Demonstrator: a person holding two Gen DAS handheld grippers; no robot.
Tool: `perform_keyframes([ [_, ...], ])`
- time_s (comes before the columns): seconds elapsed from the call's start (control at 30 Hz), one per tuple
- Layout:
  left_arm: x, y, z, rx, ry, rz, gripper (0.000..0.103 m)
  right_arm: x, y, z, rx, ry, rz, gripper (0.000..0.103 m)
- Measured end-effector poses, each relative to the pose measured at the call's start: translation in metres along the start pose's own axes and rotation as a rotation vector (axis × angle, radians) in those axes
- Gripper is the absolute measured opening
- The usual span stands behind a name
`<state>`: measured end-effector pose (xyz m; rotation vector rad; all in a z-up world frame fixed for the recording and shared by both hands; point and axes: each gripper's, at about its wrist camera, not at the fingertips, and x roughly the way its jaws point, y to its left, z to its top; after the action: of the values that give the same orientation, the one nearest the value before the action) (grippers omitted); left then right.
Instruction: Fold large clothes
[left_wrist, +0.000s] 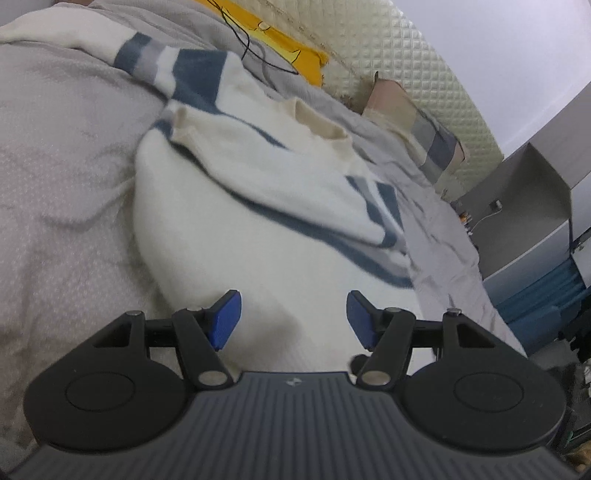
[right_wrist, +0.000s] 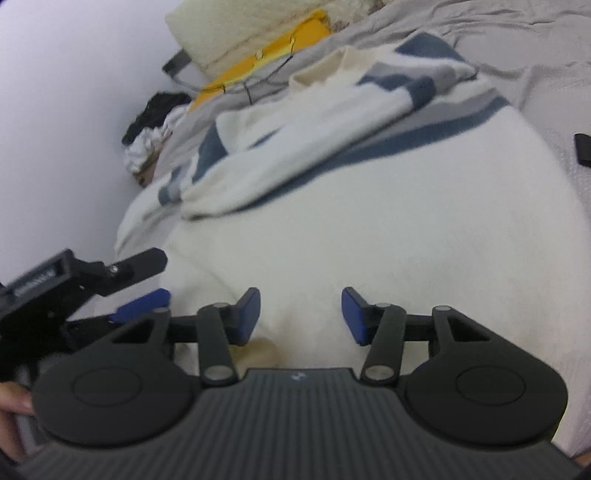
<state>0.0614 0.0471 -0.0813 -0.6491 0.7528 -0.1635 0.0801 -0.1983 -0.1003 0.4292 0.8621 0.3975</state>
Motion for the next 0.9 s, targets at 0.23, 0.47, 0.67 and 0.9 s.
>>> perform_keyframes([
  [0.23,-0.01,0.011,-0.013,-0.061,0.033,0.098,0.068,0.011,0.013,-0.01,-0.056,0.037,0.123,0.052],
  [0.47,-0.014,0.029,-0.014,-0.171,0.052,0.132,0.069,0.005,0.031,-0.017,-0.084,0.092,0.322,0.052],
  [0.67,-0.011,0.032,-0.014,-0.19,0.067,0.154,0.069,-0.006,0.01,-0.011,0.057,0.056,0.269,0.052],
  [0.9,0.0,0.028,-0.017,-0.188,0.118,0.128,0.068,-0.004,-0.019,-0.007,0.179,0.029,0.141,0.053],
])
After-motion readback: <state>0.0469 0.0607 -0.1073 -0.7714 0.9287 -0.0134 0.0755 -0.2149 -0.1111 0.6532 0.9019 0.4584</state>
